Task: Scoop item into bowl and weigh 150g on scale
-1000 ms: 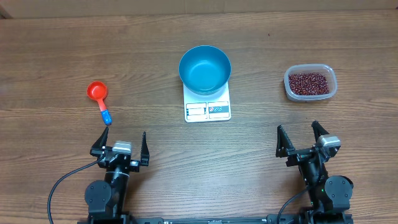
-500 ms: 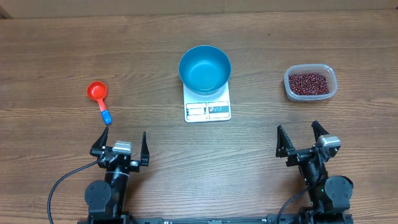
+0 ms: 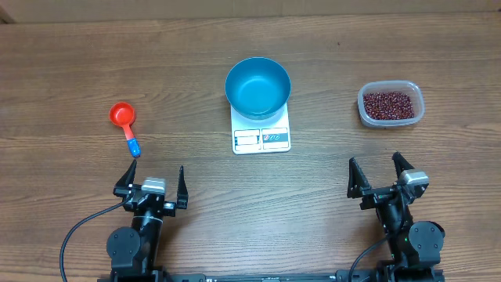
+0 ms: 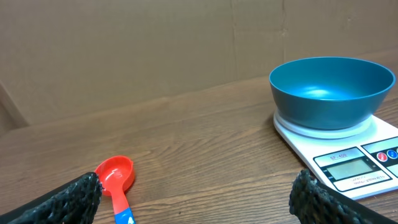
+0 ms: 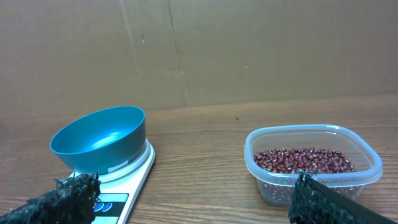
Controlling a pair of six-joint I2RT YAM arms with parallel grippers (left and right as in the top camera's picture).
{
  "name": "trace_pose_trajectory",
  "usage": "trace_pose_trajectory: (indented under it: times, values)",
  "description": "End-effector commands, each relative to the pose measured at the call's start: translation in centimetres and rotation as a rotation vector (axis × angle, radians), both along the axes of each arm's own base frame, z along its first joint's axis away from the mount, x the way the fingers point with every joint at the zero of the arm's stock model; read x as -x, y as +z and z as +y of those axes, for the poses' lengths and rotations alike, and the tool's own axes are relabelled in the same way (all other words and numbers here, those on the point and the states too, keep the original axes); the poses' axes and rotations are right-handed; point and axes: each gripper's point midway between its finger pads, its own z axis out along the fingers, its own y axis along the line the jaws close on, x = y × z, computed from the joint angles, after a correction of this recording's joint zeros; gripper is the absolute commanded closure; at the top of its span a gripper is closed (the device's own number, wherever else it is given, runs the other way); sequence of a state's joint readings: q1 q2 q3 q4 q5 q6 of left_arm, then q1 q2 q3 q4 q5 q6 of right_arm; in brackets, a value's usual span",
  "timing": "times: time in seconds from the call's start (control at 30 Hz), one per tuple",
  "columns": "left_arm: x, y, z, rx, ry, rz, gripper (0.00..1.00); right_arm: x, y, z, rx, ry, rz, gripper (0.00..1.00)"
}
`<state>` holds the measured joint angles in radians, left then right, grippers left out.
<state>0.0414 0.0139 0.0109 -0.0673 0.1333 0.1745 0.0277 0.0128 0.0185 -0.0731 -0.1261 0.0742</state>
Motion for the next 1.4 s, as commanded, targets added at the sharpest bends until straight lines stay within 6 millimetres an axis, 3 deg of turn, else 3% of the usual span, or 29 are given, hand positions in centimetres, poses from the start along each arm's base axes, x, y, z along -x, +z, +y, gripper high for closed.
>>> trace_pose_trajectory:
  times: [0.0, 1.07, 1.37]
  values:
    - [0.0, -0.1, 0.3, 0.014, 0.015, 0.0, 0.0, 0.0, -0.2, 0.0, 0.0, 0.0, -0.002, 0.0]
    - [0.0, -0.1, 0.3, 0.014, 0.015, 0.0, 0.0, -0.1, -0.2, -0.5, 0.001, -0.034, -0.004, 0.0]
    - [0.0, 0.0, 0.4, 0.013, 0.023, -0.005, 0.01, 0.1, -0.2, 0.6, -0.004, 0.033, -0.002, 0.0]
